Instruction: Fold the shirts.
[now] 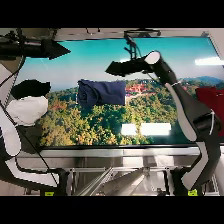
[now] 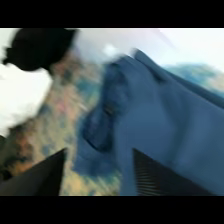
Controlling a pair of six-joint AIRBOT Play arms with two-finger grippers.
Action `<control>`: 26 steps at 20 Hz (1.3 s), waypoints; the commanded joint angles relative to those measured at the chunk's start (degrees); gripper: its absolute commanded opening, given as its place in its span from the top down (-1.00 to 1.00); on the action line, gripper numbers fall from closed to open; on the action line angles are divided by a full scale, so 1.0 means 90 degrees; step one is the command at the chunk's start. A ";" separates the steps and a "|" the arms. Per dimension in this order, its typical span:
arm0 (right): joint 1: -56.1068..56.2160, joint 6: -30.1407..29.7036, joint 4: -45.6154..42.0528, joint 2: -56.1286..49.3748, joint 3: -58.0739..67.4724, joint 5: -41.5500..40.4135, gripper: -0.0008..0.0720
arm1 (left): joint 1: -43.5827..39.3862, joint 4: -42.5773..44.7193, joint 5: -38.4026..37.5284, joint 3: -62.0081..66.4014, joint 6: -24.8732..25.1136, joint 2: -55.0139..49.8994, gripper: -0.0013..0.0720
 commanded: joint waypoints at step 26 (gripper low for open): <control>-0.1290 0.0323 0.0580 0.0697 -0.0515 0.0338 0.93 | -0.0005 0.0007 -0.0141 0.0000 0.0019 0.0002 0.92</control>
